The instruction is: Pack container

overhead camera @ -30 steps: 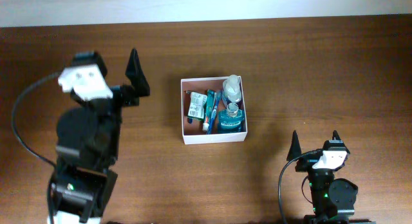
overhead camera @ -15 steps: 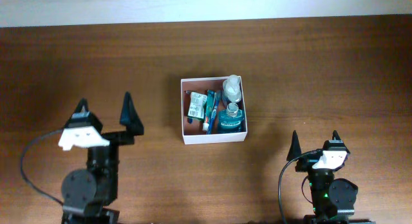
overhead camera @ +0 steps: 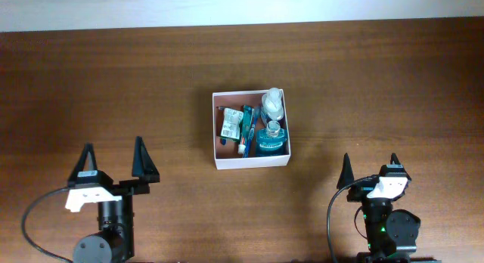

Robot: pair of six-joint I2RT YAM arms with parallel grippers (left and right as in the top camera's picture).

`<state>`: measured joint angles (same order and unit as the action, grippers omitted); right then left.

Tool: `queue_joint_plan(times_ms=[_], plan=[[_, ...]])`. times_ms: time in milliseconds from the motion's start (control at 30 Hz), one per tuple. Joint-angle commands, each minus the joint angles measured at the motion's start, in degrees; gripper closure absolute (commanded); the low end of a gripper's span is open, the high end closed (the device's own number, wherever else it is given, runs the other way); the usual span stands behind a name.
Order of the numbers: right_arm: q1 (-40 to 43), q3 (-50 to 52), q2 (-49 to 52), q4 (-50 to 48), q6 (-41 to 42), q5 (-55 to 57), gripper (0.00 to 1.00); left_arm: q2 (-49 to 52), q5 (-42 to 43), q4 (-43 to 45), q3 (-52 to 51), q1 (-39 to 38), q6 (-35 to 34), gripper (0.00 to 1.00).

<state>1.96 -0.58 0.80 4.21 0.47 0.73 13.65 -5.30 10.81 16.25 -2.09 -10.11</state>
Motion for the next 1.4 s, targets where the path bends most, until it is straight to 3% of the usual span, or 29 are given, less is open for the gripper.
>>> queue_joint_plan(times_ms=[0, 267, 400, 833, 1367], plan=[[-0.5, 0.3, -0.6, 0.4, 0.4, -0.1, 0.01, -2.2, 1.7, 2.6, -4.4, 0.4, 0.3, 0.0], [-0.5, 0.3, -0.6, 0.4, 0.4, -0.1, 0.01, -4.8, 1.7, 18.7, -15.7, 0.4, 0.3, 0.0], [-0.5, 0.3, -0.6, 0.4, 0.4, -0.1, 0.01, -4.9, 2.1, 18.0, -15.7, 0.5, 0.3, 0.0], [-0.5, 0.3, -0.6, 0.4, 0.4, -0.1, 0.02, -13.5, 2.1, 1.9, -15.7, 0.5, 0.3, 0.01], [-0.5, 0.3, -0.6, 0.4, 0.4, -0.1, 0.01, -13.4, 6.6, -11.6, -15.7, 0.5, 0.3, 0.0]])
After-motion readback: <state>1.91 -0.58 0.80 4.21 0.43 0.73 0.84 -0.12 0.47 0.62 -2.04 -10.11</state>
